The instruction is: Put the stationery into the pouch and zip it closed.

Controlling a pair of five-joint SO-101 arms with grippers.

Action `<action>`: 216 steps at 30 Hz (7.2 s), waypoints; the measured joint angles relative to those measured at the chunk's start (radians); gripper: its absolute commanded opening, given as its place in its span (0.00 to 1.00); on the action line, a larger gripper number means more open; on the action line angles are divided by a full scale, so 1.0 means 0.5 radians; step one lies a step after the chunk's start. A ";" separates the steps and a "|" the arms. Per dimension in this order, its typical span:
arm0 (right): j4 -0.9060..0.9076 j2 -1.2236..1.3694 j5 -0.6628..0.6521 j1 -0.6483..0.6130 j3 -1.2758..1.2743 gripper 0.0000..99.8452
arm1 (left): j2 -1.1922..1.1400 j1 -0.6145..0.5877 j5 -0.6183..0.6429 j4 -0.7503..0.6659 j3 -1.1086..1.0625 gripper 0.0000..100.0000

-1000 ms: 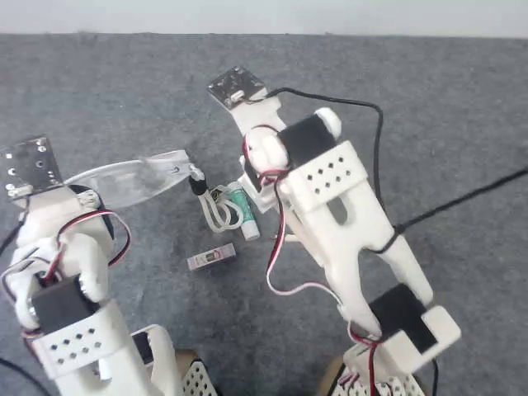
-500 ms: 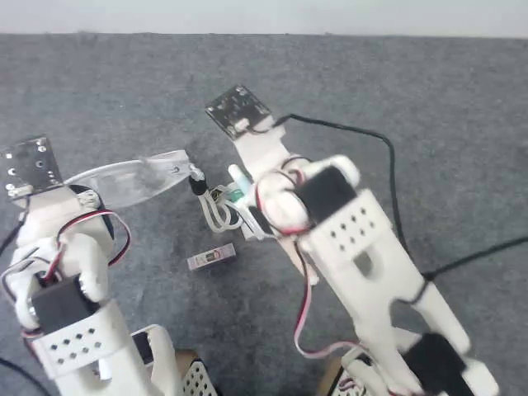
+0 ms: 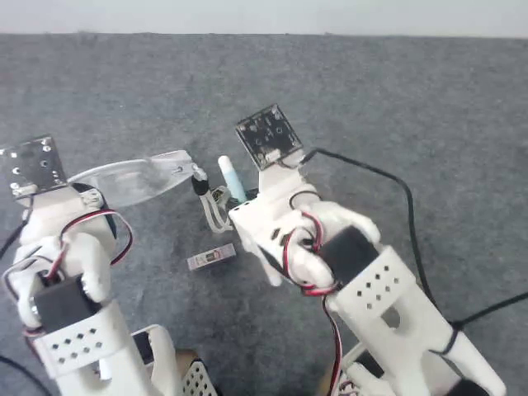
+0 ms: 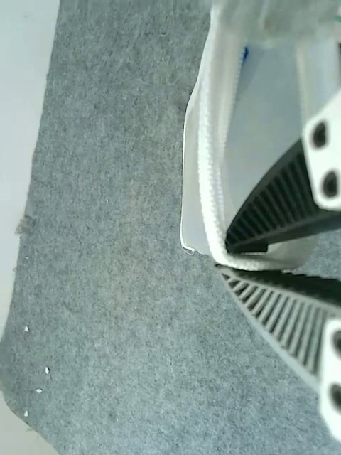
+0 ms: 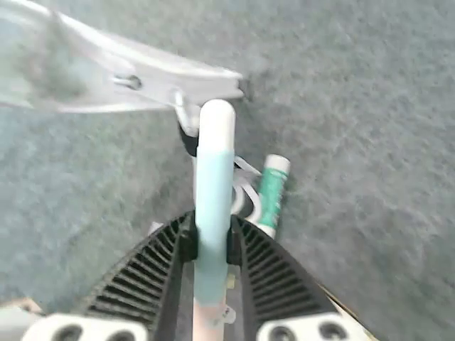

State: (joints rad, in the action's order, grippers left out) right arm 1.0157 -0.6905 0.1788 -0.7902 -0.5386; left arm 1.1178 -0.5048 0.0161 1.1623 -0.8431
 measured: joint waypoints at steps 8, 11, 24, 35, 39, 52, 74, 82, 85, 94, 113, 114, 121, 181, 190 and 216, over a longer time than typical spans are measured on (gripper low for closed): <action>-0.442 -0.169 0.031 -0.049 -0.310 0.01 | 0.000 0.003 0.000 -0.003 0.000 0.01; -0.463 -0.230 0.037 -0.101 -0.322 0.01 | 0.000 0.003 0.000 -0.003 0.000 0.01; -0.442 -0.629 0.221 -0.215 -0.322 0.01 | 0.000 0.003 0.000 -0.003 -0.003 0.01; -1.013 -0.736 0.270 -0.245 -0.586 0.01 | 0.000 0.003 0.000 -0.003 -0.003 0.01; -1.326 -0.736 0.270 -0.245 -0.654 0.01 | 0.000 0.003 0.000 -0.003 -0.003 0.01; -1.921 -0.736 0.270 -0.249 -0.654 0.01 | 0.000 0.003 0.000 -0.003 -0.018 0.01; -3.237 0.064 0.270 -0.249 -0.654 0.01 | -0.028 0.006 0.000 -0.003 -0.092 0.01; -3.342 0.319 0.270 -0.249 -0.657 0.01 | -0.028 0.006 0.000 -0.003 -0.092 0.01; -3.342 0.319 0.227 -0.252 -0.657 0.01 | -0.028 0.006 0.000 -0.003 -0.092 0.01; -3.468 0.350 -0.221 -0.485 -0.884 0.01 | -0.028 0.006 0.000 -0.003 -0.092 0.01; -4.078 0.967 -0.509 -0.387 -0.881 0.06 | -0.028 0.012 0.000 -0.003 -0.095 0.01; -4.081 0.967 -0.543 -0.393 -0.881 0.08 | -0.028 0.012 0.000 -0.003 -0.095 0.01; -4.091 0.967 -0.617 -0.460 -0.902 0.16 | -0.028 0.009 0.000 -0.003 -0.095 0.01; -0.733 -1.040 -0.245 -0.006 -1.114 0.14 | -0.031 0.006 0.000 -0.068 -0.144 0.01; -0.559 -0.801 -0.482 0.203 -1.080 0.14 | -0.031 0.006 0.000 -0.068 -0.144 0.01; -0.052 0.890 -0.865 0.304 -0.295 0.15 | -0.031 0.006 0.000 -0.068 -0.144 0.01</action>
State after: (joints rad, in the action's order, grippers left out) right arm 0.9897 -0.2455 -0.2539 -0.6383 -0.6859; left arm 1.1024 -0.5017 0.0161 1.1285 -0.9152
